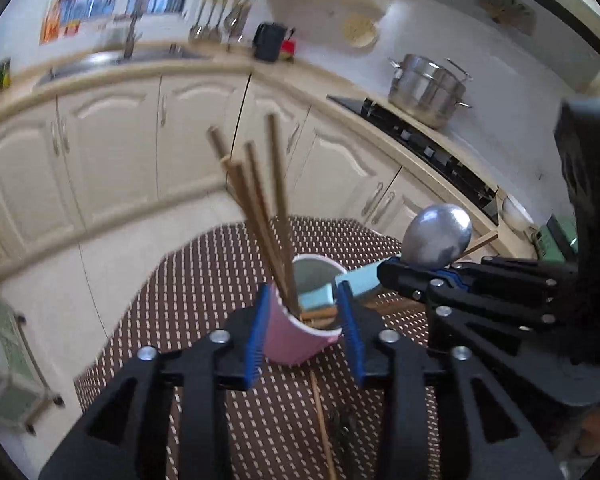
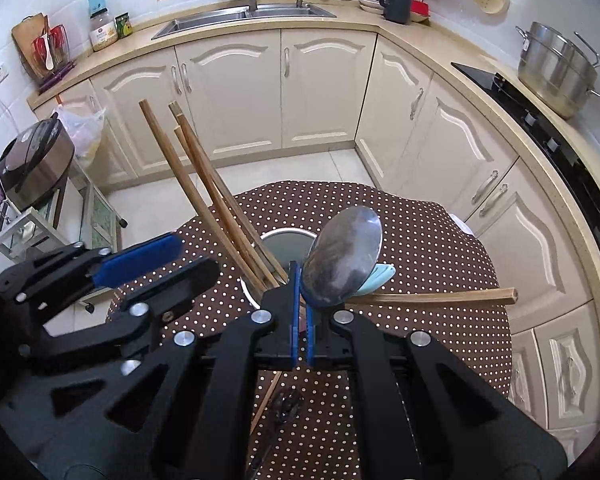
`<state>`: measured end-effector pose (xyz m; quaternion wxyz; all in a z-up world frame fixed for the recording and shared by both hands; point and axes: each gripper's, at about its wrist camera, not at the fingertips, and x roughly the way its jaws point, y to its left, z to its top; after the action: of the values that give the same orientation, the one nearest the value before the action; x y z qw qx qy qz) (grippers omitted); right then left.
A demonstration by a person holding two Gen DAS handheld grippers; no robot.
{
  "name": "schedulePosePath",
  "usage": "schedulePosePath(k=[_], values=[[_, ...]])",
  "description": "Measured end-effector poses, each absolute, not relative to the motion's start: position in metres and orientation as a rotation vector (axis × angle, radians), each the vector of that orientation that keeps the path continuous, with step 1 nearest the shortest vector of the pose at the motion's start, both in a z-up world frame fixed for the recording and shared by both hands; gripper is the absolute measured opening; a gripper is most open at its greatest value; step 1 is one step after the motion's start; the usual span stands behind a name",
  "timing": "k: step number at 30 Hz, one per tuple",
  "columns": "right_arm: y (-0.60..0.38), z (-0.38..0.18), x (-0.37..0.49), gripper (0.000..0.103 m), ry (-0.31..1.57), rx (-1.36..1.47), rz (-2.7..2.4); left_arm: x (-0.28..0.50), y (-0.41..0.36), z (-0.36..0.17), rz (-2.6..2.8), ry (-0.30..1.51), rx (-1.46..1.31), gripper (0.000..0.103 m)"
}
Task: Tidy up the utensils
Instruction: 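Lower the left tool's chopstick into the cup while the right tool drops the spoon in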
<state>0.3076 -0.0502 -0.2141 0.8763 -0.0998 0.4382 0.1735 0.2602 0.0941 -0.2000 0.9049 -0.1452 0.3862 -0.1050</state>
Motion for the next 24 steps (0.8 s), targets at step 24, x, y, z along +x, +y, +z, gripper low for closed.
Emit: schedulePosePath(k=[24], values=[[-0.025, -0.26, 0.295, 0.004, 0.944, -0.33, 0.31, 0.254, 0.131, -0.211, -0.071, 0.926, -0.196, 0.043]])
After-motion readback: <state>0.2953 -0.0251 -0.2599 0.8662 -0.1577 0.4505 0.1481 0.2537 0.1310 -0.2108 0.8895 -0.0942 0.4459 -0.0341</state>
